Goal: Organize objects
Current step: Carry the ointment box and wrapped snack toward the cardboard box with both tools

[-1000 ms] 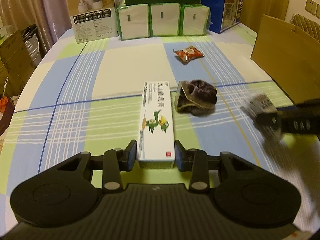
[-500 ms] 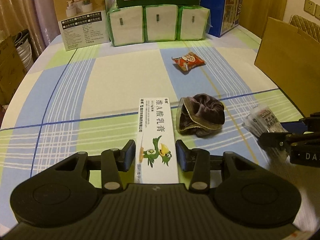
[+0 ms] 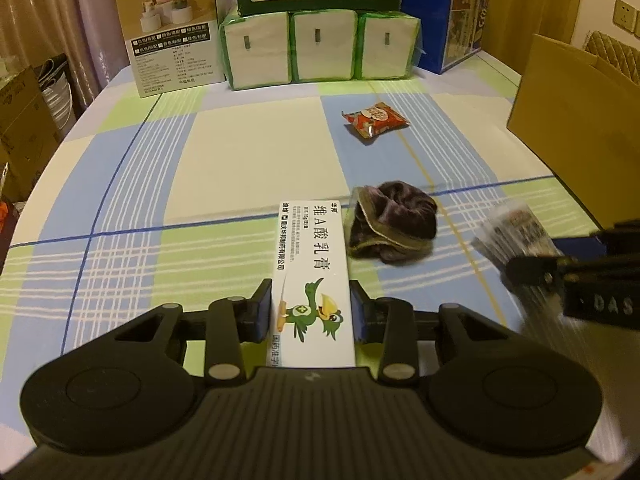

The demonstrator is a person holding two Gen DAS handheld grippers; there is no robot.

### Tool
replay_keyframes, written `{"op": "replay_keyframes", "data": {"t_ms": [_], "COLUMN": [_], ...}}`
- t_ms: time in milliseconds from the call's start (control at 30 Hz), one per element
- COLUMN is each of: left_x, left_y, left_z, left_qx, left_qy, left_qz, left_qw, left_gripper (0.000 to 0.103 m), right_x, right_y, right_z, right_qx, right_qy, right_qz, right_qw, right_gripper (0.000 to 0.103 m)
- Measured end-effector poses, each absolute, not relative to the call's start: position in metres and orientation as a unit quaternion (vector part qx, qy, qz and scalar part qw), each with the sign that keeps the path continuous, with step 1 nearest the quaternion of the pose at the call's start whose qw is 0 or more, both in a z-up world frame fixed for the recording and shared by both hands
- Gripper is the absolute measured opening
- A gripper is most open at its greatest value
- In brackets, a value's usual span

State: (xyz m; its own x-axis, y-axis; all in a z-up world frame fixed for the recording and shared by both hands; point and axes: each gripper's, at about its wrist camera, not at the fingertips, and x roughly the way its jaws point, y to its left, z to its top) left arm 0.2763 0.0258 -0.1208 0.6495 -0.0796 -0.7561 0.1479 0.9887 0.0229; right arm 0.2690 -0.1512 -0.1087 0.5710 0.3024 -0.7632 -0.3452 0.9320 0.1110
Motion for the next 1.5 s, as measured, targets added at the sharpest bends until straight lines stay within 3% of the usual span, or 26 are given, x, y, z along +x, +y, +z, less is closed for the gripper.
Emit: {"op": "replay_keyframes", "data": {"t_ms": [433,900,1500], "left_x": [0.227,0.119,0.045], "left_y": [0.015,-0.043,-0.1], "left_z": [-0.085,0.0,0.04], "left_qx": [0.003,-0.007,-0.03], "left_qy": [0.408,0.362,0.341], "left_qz": [-0.055,-0.08,-0.107], "left_qw": [0.911,0.929,0.934], "left_gripper": [0.033,0.033,0.033], "right_x": [0.22,0.111,0.047], "right_y": [-0.169,-0.227,-0.303], "right_z": [-0.07,0.007,0.05], "right_qx": [-0.003,0.02,0.037], "right_qy": [0.402,0.365,0.329], "right_qz": [0.191,0.177,0.136], "right_qw": [0.895,0.914,0.934], "right_gripper": [0.034,0.034,0.034]}}
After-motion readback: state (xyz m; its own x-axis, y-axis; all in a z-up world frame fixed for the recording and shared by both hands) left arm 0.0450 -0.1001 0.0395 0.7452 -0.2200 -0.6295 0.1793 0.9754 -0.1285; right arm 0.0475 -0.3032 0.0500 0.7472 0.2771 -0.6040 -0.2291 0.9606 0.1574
